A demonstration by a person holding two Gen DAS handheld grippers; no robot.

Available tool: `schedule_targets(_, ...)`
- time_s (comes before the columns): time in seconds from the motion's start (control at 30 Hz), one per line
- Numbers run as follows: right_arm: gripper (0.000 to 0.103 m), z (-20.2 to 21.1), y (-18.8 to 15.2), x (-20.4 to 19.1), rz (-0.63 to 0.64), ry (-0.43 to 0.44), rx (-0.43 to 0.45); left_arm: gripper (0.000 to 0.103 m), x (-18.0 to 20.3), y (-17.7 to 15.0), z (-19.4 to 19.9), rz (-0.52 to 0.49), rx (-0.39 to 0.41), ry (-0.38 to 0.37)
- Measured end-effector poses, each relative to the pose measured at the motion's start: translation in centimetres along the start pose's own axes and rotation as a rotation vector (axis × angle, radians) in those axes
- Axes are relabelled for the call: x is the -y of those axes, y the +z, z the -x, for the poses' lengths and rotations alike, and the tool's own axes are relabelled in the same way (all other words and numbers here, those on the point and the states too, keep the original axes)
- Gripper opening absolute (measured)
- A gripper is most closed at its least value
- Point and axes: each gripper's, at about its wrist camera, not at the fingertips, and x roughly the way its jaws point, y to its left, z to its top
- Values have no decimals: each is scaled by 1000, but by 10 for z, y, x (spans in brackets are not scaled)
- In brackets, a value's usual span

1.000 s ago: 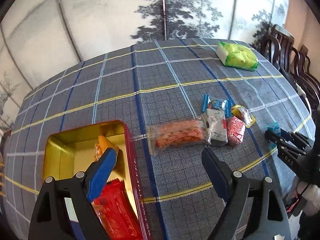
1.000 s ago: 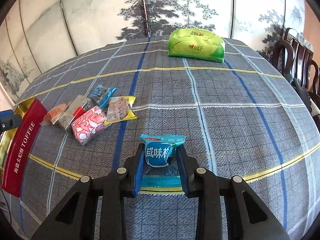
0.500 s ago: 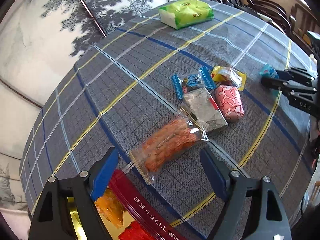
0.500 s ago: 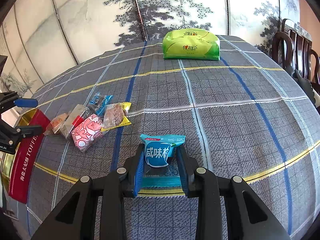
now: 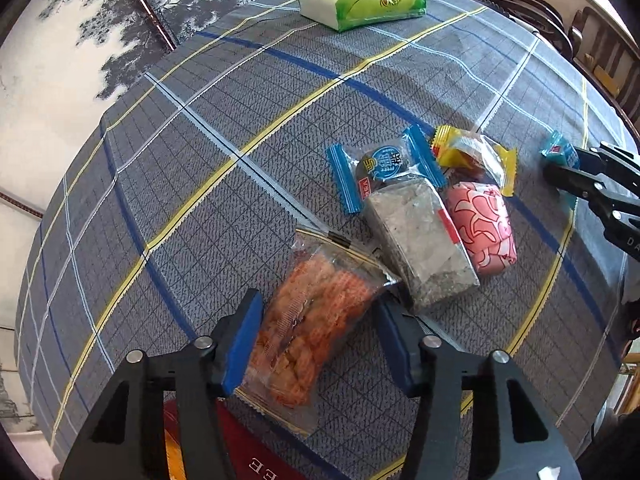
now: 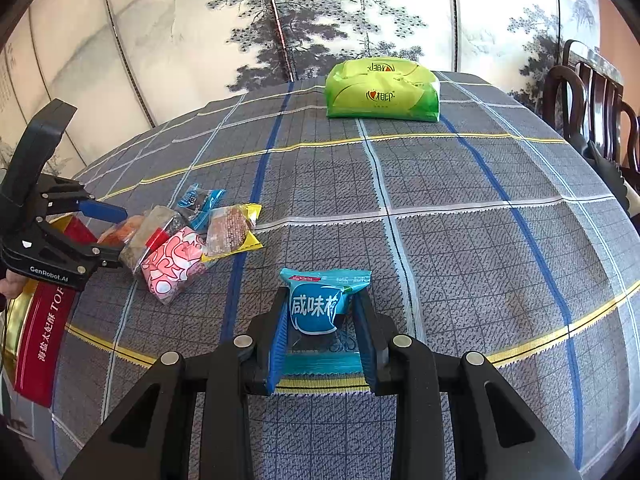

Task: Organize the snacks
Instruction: 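Grasp another clear bag of orange snacks with the left gripper while the right gripper holds the biscuit pack, then carry the clear snack bag into the tin tray and open the left gripper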

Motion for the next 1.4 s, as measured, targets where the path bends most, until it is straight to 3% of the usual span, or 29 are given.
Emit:
schedule_targets(0.07,32,0,0,0,-1,1,0,35,-2,-4,2,26,5,-6)
schedule_targets(0.43,33,-1,0,-4,25,-28,-4,31,-9,-29,25,178,28,-44)
schedule_targets(0.73,34,-4,0,-21,112,-125,-17,31,-11,-43,72,244,118,-48)
schedule_targets(0.93,34,-5,0,-23,118,-131,-18,31,-23,-63,100,313,150,-45)
schedule_targets(1.4,34,-4,0,-23,119,-132,-18,31,-82,-151,134,557,127,74)
